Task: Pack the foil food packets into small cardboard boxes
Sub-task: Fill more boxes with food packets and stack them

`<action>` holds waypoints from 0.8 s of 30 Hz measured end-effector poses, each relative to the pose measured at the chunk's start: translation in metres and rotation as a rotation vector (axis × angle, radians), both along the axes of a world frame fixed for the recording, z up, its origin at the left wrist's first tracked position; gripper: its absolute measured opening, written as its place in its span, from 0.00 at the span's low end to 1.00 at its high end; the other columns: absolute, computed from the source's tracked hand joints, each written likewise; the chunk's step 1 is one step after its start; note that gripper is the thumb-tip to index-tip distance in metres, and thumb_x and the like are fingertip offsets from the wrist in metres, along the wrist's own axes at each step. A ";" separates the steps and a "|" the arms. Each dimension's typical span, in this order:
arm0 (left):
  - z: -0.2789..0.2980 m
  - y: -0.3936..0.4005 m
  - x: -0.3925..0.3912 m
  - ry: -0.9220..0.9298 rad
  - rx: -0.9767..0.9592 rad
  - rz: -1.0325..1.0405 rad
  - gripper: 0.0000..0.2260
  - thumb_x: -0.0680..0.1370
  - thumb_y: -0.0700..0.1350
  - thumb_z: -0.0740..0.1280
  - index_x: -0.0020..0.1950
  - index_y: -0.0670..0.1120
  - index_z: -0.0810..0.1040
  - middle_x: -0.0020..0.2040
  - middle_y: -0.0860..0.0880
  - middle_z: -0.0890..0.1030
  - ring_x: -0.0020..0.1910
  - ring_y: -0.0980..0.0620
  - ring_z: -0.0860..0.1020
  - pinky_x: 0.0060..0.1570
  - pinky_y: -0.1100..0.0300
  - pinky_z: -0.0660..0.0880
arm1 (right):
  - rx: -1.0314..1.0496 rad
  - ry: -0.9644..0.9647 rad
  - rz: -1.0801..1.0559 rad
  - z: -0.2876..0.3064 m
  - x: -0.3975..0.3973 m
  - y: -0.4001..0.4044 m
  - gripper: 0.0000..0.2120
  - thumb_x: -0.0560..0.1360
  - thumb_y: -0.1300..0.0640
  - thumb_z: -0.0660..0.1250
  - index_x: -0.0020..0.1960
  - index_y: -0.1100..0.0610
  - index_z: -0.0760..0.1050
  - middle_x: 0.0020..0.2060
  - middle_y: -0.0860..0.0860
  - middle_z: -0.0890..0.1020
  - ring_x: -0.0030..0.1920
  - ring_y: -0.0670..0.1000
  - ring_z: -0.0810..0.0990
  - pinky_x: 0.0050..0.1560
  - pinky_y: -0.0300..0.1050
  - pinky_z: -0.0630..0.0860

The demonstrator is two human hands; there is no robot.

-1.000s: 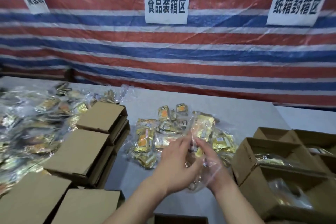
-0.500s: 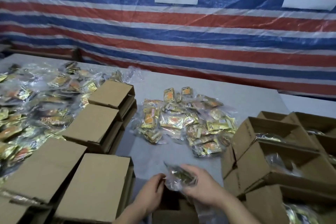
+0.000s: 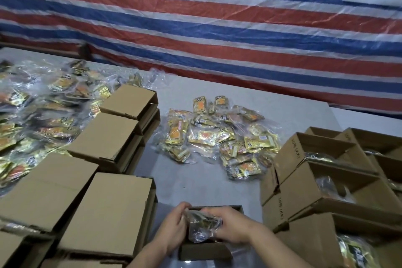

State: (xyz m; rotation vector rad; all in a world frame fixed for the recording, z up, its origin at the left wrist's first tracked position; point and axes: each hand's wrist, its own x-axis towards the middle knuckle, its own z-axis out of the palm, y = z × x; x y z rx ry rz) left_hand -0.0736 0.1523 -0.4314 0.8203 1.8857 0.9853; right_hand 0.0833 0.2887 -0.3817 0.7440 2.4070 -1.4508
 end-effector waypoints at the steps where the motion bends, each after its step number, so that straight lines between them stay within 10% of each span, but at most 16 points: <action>1: -0.001 0.000 0.002 0.001 0.003 -0.001 0.12 0.83 0.44 0.56 0.48 0.59 0.75 0.44 0.50 0.83 0.46 0.55 0.81 0.51 0.56 0.78 | 0.014 -0.006 0.009 -0.001 0.003 0.000 0.21 0.75 0.48 0.74 0.67 0.42 0.75 0.60 0.38 0.81 0.62 0.38 0.78 0.67 0.44 0.73; 8: -0.004 -0.007 0.002 0.049 0.046 -0.031 0.10 0.84 0.46 0.56 0.50 0.57 0.75 0.46 0.54 0.81 0.47 0.60 0.78 0.52 0.60 0.76 | 0.069 -0.108 0.088 -0.005 0.010 0.001 0.26 0.73 0.44 0.74 0.68 0.35 0.70 0.60 0.36 0.80 0.61 0.34 0.76 0.66 0.39 0.72; 16: -0.007 -0.004 0.006 0.010 0.103 0.013 0.10 0.84 0.44 0.56 0.50 0.52 0.76 0.45 0.50 0.80 0.46 0.56 0.77 0.49 0.64 0.72 | 0.247 -0.258 0.232 0.001 0.012 0.005 0.31 0.77 0.45 0.69 0.77 0.41 0.61 0.72 0.46 0.72 0.69 0.50 0.72 0.69 0.44 0.69; 24: -0.005 0.000 0.013 0.060 0.090 -0.027 0.11 0.85 0.47 0.54 0.52 0.50 0.75 0.46 0.49 0.80 0.49 0.53 0.78 0.54 0.55 0.75 | 0.773 -0.542 0.602 -0.011 -0.017 -0.010 0.12 0.81 0.57 0.60 0.62 0.59 0.75 0.55 0.60 0.82 0.55 0.63 0.81 0.50 0.53 0.75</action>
